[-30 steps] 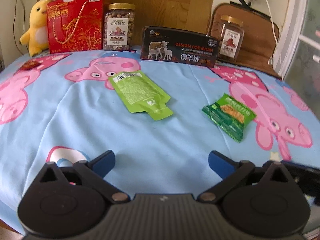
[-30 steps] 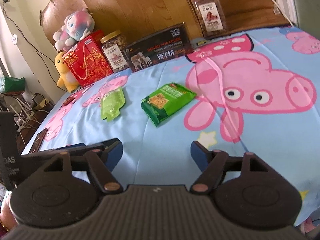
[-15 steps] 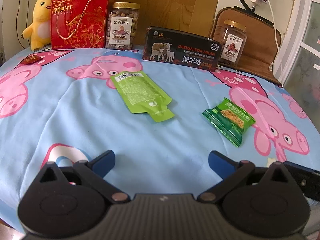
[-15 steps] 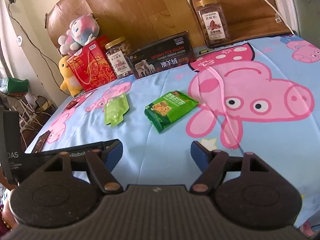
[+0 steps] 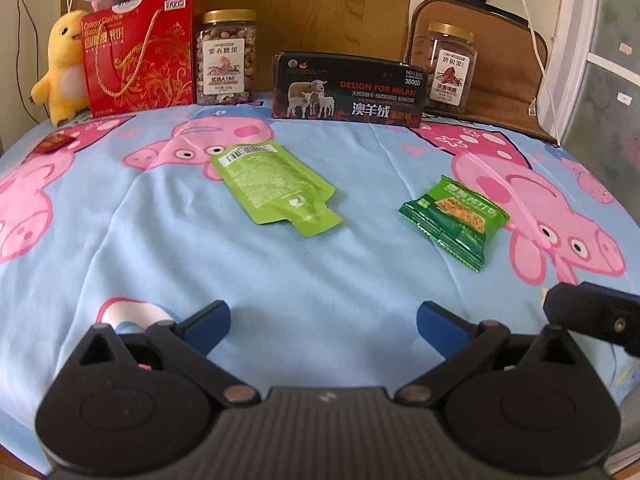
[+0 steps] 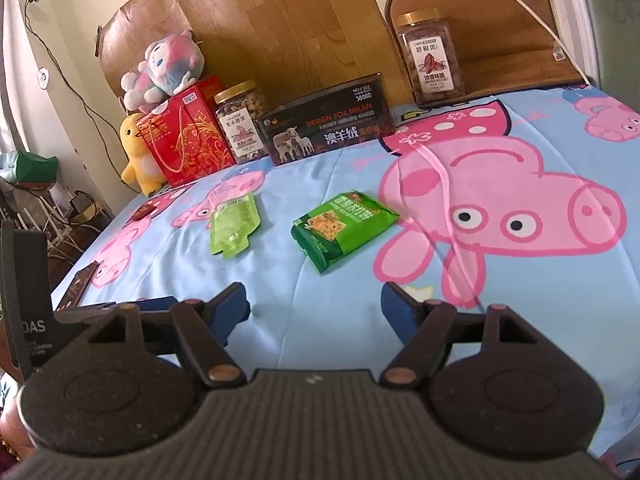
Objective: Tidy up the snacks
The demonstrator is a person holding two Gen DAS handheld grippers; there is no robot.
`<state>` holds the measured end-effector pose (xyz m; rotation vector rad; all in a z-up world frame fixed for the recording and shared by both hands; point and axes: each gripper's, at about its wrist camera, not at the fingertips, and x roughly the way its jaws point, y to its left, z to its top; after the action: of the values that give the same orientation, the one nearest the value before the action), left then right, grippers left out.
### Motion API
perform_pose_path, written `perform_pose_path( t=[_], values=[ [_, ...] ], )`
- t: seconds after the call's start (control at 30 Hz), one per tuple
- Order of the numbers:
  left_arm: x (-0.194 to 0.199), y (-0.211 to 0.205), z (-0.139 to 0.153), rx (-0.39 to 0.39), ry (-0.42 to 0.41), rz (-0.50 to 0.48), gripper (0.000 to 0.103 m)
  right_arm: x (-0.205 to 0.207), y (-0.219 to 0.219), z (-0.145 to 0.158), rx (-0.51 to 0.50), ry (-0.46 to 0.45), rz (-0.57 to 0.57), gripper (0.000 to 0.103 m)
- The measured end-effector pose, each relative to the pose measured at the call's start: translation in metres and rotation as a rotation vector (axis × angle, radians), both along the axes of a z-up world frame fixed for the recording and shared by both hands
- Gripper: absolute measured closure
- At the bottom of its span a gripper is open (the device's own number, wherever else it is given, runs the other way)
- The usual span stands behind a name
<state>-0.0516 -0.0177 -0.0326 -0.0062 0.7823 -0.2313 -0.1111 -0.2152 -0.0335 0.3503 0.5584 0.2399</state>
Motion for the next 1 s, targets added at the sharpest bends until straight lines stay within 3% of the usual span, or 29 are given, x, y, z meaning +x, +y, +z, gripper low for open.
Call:
perform_pose_path(
  t=[0.6,0.8,1.0],
  values=[
    [0.004,0.009,0.005,-0.025,0.022,0.016,0.0,0.001,-0.001,-0.001,0.007,0.003,-0.011,0.026],
    [-0.005,0.009,0.027,0.03,-0.118,0.007,0.0,0.008,-0.013,0.003,0.039,-0.008,-0.028,0.027],
    [0.009,0.011,0.035,-0.012,-0.135,-0.006,0.004,0.029,-0.027,-0.001,0.061,0.01,-0.032,0.037]
  ],
)
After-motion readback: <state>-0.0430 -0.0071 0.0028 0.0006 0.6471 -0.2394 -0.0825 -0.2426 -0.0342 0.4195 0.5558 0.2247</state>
